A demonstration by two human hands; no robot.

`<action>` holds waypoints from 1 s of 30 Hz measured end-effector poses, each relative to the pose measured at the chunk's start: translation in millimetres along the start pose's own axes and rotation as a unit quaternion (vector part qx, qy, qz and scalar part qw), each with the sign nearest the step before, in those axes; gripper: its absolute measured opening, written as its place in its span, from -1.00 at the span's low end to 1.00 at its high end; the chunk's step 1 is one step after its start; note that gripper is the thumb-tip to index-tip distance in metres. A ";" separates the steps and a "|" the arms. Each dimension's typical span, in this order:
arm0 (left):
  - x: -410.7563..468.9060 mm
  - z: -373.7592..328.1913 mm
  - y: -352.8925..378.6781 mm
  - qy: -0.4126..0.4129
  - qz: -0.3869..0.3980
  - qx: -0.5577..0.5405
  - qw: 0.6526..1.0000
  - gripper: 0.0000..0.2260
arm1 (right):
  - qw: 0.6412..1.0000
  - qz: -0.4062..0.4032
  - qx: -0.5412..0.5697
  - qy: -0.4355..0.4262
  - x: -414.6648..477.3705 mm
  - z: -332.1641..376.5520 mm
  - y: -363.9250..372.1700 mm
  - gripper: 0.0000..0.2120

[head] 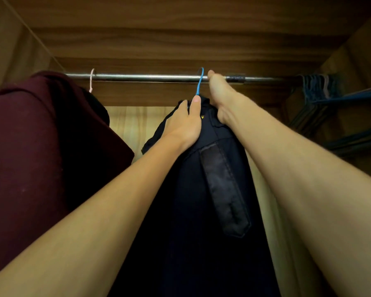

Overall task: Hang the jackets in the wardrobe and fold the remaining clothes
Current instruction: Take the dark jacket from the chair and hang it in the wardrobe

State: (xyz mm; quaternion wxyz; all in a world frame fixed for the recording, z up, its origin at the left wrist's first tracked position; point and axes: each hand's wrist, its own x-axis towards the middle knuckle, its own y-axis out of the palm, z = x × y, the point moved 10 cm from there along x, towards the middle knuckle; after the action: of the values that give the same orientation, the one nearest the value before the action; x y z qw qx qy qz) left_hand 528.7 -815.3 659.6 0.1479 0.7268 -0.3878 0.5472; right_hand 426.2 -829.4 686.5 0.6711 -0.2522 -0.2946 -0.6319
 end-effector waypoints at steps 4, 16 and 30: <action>-28.2 7.0 -3.8 0.028 0.009 0.025 0.999 -0.54 | 1.000 -0.017 0.001 0.015 1.0 -14.2 6.8 -0.39; -73.2 -17.3 -18.8 0.025 0.010 -0.006 1.000 -0.62 | 0.966 -0.010 -0.256 -0.012 -46.9 22.2 -5.0 -0.65; -118.6 -42.6 -49.8 0.021 0.030 -0.072 0.997 -0.72 | 0.842 -0.137 -0.494 -0.167 -147.9 84.0 -4.1 -0.89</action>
State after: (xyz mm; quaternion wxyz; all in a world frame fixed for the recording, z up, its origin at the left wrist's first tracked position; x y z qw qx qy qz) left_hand 523.9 -707.8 577.3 0.1913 0.6911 -0.4441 0.5372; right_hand 411.6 -666.6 639.5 0.3048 -0.6090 -0.0829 -0.7275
